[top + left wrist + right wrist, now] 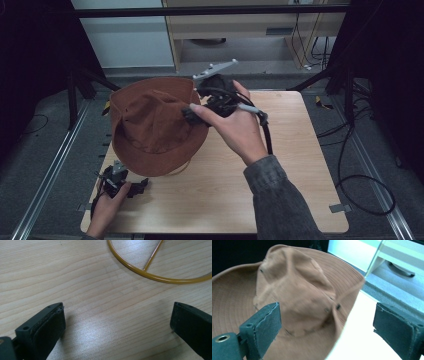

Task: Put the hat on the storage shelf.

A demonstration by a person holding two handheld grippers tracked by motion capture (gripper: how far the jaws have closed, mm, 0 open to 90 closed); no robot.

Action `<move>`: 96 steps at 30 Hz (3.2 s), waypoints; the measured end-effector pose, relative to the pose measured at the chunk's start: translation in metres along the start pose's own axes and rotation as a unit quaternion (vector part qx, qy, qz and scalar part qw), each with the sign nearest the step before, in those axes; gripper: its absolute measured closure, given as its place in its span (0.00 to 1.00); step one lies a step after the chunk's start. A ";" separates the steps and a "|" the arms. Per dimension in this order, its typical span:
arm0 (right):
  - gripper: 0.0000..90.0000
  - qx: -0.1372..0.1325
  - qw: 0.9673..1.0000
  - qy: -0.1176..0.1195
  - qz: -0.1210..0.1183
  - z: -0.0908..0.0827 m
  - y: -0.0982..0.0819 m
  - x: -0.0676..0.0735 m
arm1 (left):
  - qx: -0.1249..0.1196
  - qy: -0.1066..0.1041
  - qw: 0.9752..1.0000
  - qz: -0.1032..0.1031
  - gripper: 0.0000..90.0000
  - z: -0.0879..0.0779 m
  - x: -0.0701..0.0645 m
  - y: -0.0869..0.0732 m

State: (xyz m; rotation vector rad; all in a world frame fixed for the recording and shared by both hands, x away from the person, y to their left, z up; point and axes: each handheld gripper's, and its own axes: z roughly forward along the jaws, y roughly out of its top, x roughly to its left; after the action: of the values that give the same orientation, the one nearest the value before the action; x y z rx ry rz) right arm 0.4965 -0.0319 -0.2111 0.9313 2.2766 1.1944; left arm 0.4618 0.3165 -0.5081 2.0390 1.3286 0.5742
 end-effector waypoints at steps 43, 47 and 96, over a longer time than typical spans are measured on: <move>0.17 0.078 0.993 -0.051 0.077 0.055 -0.227 -0.129 | 0.002 0.002 1.000 0.000 0.00 0.002 0.000 0.002; 0.17 0.084 0.992 -0.038 0.091 0.061 -0.237 -0.128 | 0.002 0.003 1.000 0.000 0.00 0.002 0.000 0.002; 0.09 0.081 0.983 -0.115 0.115 0.098 -0.301 -0.099 | -0.001 0.004 1.000 -0.004 0.00 0.002 -0.001 0.002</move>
State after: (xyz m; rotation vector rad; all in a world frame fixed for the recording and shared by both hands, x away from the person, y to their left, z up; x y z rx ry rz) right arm 0.5141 -0.1721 -0.5114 1.3496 2.1476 0.9417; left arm 0.4638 0.3146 -0.5085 2.0303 1.3397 0.5801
